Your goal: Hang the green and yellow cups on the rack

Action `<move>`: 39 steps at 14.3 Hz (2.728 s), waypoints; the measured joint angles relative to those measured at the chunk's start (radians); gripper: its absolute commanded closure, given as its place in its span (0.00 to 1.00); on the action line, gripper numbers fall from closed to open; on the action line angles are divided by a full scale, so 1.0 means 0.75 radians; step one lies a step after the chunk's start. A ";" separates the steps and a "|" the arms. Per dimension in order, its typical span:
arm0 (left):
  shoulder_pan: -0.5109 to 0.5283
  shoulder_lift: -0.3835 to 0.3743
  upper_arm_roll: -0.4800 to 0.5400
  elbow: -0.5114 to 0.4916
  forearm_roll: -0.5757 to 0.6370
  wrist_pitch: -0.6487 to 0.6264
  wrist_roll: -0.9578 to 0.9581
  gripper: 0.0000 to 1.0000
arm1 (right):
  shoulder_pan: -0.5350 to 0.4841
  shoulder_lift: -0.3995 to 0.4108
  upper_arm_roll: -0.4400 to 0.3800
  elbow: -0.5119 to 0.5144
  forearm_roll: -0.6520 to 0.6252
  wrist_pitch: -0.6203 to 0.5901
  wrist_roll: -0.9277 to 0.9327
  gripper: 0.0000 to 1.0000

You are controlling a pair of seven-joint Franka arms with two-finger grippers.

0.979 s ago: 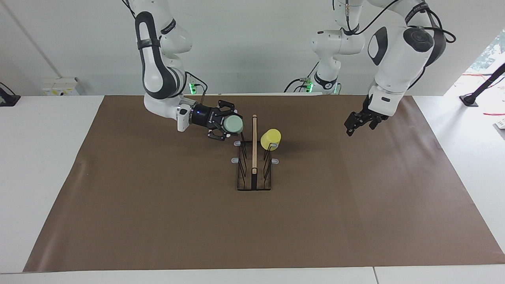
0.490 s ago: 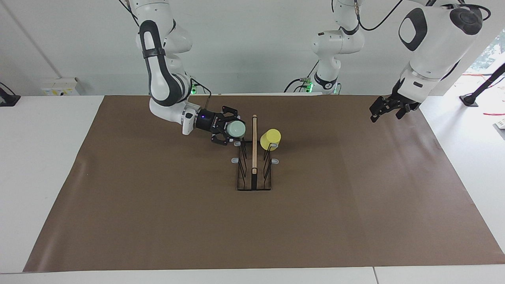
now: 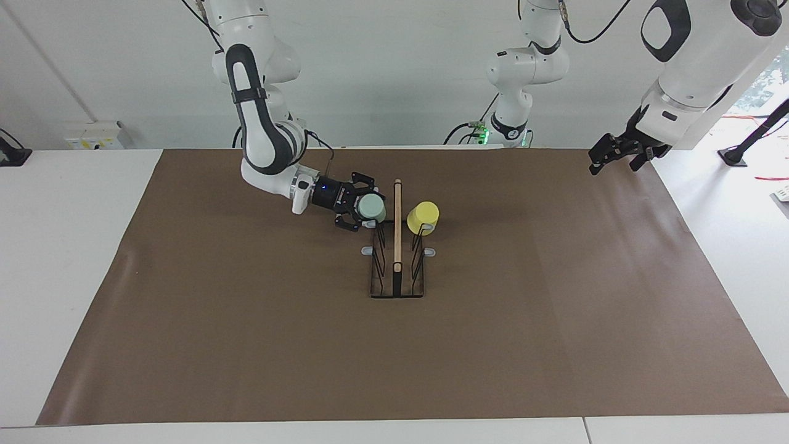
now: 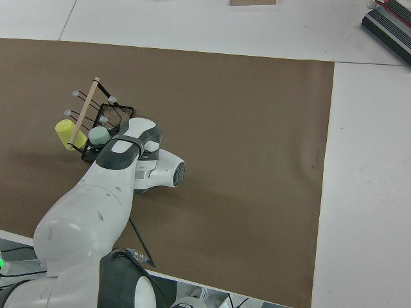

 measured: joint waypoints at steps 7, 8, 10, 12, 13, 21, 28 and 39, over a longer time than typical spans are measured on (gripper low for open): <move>0.000 0.000 -0.002 0.000 0.001 0.003 0.001 0.00 | -0.053 -0.020 -0.009 0.000 0.004 -0.077 0.016 0.00; 0.000 0.000 -0.002 0.000 0.003 0.013 0.001 0.00 | -0.072 -0.041 -0.009 0.002 0.004 -0.089 0.047 0.00; 0.000 0.000 -0.002 0.000 0.005 0.044 0.001 0.00 | -0.123 -0.095 -0.010 -0.001 -0.011 -0.114 0.128 0.00; 0.000 0.000 -0.002 0.000 0.007 0.057 0.001 0.00 | -0.196 -0.130 -0.011 -0.002 -0.119 -0.136 0.209 0.00; 0.000 0.000 -0.002 0.000 0.008 0.059 0.001 0.00 | -0.241 -0.139 -0.012 0.005 -0.205 -0.159 0.259 0.00; 0.000 0.000 -0.003 0.000 0.037 0.061 0.016 0.00 | -0.490 -0.089 -0.017 0.424 -1.005 -0.226 1.216 0.00; 0.000 0.000 -0.003 0.000 0.040 0.061 0.016 0.00 | -0.548 -0.056 -0.018 0.712 -1.911 -0.209 2.007 0.00; 0.000 0.000 -0.003 0.000 0.040 0.061 0.016 0.00 | -0.391 -0.095 -0.130 1.141 -2.545 -0.828 2.787 0.00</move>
